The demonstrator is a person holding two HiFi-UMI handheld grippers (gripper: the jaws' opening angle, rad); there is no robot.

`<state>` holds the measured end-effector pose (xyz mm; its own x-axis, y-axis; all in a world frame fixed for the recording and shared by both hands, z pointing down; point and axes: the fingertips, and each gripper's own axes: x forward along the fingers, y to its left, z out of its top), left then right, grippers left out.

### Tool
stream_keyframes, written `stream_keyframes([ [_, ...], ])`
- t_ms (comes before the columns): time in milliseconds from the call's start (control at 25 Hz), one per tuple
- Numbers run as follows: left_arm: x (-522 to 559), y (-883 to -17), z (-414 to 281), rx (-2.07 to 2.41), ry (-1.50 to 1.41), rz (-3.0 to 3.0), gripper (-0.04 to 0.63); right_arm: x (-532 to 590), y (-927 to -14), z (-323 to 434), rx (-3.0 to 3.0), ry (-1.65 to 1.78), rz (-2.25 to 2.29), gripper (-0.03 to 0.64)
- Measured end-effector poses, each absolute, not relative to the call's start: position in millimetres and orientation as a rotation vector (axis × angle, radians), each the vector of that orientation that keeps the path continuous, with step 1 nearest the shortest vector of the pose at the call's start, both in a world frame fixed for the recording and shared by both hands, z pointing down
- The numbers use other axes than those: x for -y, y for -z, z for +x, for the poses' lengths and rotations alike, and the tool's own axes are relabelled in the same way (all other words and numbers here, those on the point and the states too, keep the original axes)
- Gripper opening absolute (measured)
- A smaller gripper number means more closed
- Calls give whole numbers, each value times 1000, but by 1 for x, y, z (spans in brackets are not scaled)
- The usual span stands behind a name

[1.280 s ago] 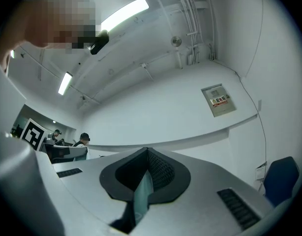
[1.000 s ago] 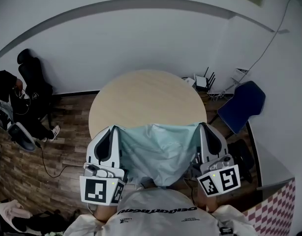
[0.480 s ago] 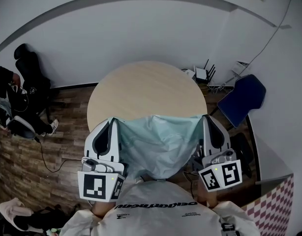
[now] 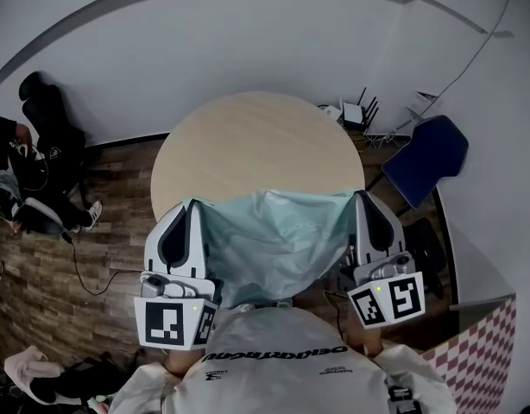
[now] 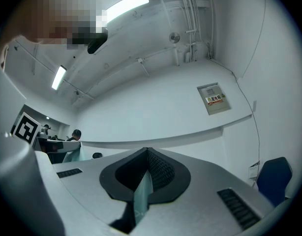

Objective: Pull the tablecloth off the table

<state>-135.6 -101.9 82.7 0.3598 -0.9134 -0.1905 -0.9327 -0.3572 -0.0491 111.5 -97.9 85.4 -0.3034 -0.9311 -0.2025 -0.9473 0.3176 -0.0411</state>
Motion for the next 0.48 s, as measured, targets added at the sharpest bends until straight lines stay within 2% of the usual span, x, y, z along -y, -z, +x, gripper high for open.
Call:
stream_keyframes([
  [480, 101, -83, -139, -1710, -200, -2448, 14, 99, -87, 112, -2384, -136, -1734, 34],
])
